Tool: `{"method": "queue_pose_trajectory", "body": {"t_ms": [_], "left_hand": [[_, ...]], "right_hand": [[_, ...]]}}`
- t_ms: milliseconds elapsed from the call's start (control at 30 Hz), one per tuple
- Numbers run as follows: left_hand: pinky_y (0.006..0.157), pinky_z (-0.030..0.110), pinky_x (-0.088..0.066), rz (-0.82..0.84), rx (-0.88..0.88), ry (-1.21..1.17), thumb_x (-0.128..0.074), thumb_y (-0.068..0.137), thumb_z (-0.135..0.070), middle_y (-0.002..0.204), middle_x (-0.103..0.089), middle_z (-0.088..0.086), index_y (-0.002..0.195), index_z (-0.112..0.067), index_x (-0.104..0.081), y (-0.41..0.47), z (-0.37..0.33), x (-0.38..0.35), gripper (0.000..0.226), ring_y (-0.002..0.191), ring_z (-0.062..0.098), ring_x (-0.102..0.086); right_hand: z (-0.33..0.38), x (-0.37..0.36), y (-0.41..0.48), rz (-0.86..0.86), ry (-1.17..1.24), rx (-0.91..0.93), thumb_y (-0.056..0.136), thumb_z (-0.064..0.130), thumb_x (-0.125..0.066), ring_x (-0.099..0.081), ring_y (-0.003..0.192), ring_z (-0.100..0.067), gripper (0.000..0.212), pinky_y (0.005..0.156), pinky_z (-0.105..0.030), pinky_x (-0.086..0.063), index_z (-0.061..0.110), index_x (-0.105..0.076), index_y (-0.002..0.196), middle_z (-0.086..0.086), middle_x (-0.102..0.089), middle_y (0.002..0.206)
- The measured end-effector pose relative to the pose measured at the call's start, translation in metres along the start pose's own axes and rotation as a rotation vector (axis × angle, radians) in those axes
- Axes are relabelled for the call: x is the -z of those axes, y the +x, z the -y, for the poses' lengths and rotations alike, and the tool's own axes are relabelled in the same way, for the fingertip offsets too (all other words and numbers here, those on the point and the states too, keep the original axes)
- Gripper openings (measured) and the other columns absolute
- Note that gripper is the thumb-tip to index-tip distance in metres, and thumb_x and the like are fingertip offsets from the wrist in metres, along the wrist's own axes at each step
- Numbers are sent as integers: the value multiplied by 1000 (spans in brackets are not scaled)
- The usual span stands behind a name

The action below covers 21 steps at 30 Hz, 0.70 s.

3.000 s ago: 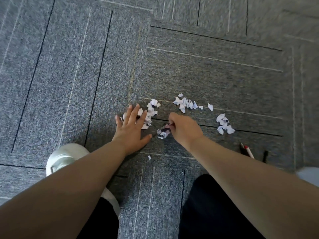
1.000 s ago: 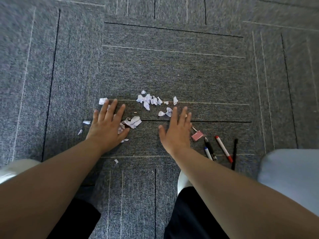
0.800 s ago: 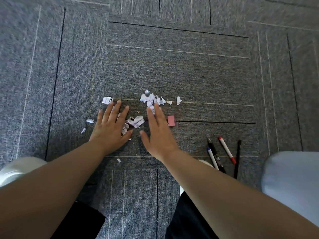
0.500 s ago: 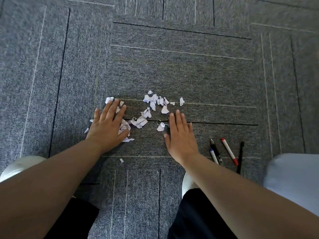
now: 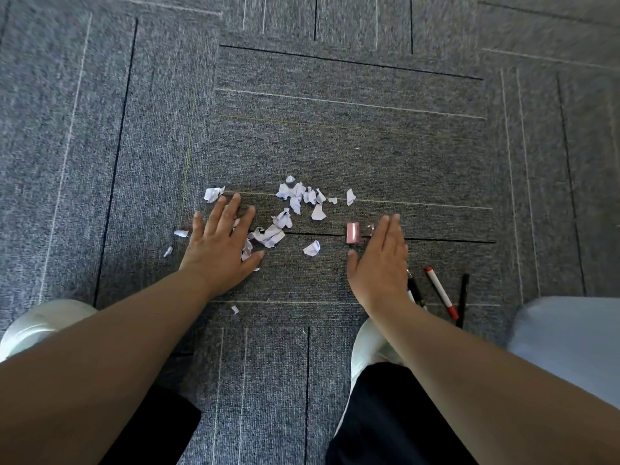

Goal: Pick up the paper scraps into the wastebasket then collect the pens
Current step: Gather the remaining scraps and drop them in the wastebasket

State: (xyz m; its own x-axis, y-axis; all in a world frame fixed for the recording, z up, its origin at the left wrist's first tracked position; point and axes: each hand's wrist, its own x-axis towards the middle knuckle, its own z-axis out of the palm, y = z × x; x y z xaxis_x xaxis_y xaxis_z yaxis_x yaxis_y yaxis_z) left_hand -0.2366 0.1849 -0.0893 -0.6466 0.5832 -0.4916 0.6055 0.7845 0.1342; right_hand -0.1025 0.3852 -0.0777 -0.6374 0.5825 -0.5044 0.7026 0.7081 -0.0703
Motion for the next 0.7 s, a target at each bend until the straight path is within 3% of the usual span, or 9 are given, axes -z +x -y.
{"method": "queue_pose_trajectory", "body": {"t_ms": [67,133,267,333,400,567,633,700], "left_hand": [[110,48,12,2,-3,14,-26,90,-58,151,27,5,144,-21,14,0,0,-1,77,138,22,25],[110,48,13,-5,-7,15,-26,90,-58,151,27,5,144,-21,15,0,1,-1,77,139,21,24],[110,48,12,-16,-6,3,-27,90,-58,152,25,4,145,-22,13,1,2,1,77,139,21,22],[110,48,12,-9,-5,12,-27,90,-58,151,26,4,144,-22,14,1,2,1,77,139,21,23],[109,48,13,-7,-8,9,-26,90,-58,151,27,4,144,-22,14,0,1,1,77,139,21,23],[110,49,13,-2,-13,3,-26,90,-58,151,27,3,144,-22,14,-1,1,0,76,139,21,23],[110,49,13,-5,-12,2,-25,91,-58,151,27,3,144,-22,14,0,0,-1,76,139,21,23],[110,48,13,-5,-17,-4,-25,91,-57,151,27,4,144,-22,15,0,-1,0,76,139,20,23]], "right_hand": [[8,6,2,-15,146,-138,95,26,-40,15,141,-28,81,116,-37,3,3,22,141,-17,25,151],[12,12,7,-60,174,-138,90,14,-48,19,140,-27,89,115,-36,7,6,25,140,-15,28,150],[18,26,9,-181,12,209,89,9,-44,25,137,-23,84,114,-38,11,13,20,143,-8,31,148],[24,26,5,-119,-121,451,92,14,-39,26,136,-21,74,113,-38,12,17,13,145,-4,28,149],[26,17,2,-24,-224,546,97,24,-29,24,137,-20,63,113,-39,12,16,10,146,-5,21,153],[7,1,6,93,-240,77,97,45,-13,27,136,-28,66,105,-59,12,12,18,143,-7,26,151],[0,3,9,131,-188,-13,96,49,-14,26,138,-28,67,103,-67,6,14,16,145,-4,25,152],[-2,5,10,128,-160,-20,96,49,-16,25,138,-27,68,104,-67,5,14,16,145,-3,24,153]]}}
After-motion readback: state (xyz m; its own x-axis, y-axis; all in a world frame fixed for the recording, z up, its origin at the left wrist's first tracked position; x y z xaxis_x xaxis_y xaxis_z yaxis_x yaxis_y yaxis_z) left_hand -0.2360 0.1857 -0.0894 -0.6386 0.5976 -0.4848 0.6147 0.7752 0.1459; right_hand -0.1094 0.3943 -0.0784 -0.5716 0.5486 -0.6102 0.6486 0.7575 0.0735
